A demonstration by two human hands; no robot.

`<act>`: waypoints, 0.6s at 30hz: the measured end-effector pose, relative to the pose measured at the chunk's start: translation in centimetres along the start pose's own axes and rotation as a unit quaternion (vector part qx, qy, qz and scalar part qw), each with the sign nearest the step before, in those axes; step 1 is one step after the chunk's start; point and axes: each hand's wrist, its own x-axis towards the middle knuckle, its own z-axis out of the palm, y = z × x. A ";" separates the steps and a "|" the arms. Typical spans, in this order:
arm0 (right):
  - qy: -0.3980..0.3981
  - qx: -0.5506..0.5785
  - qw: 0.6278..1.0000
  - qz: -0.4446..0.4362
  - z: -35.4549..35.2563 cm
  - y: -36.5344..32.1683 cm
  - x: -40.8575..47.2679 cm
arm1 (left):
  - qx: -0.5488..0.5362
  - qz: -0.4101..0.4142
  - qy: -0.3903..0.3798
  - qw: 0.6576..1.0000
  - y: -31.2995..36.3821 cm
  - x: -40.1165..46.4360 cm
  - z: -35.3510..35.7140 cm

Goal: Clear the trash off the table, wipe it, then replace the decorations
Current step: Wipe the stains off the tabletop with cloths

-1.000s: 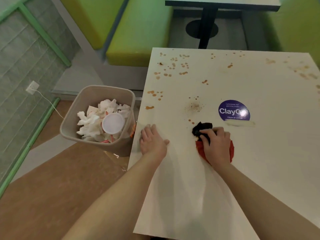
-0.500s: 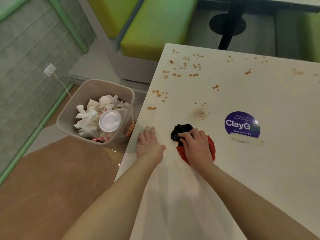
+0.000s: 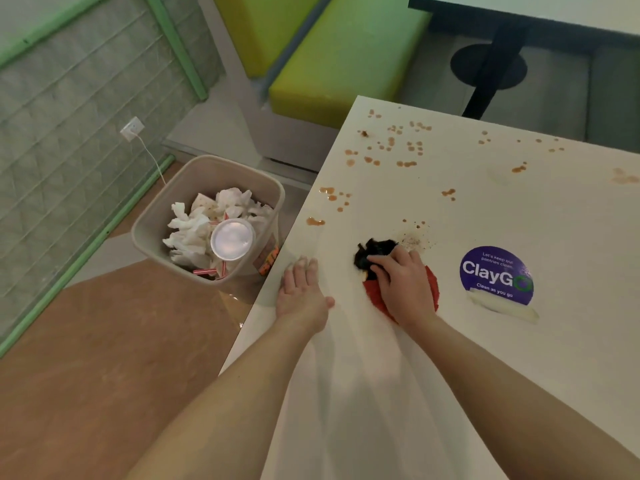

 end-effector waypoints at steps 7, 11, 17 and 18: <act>0.018 -0.024 1.000 0.006 0.2 -2.2 -3.2 | -0.012 -0.002 0.002 1.000 0.0 0.1 0.0; 0.004 -0.070 0.997 -0.011 -1.1 -0.1 -3.0 | 0.005 -0.004 0.040 0.999 0.5 0.3 -0.7; -0.040 0.100 0.981 0.163 -3.9 0.4 -0.6 | -0.033 0.017 0.106 0.994 3.3 1.4 -1.4; -0.032 0.116 0.978 0.169 -4.7 0.5 -0.4 | -0.033 0.027 0.105 0.994 3.9 1.9 -1.4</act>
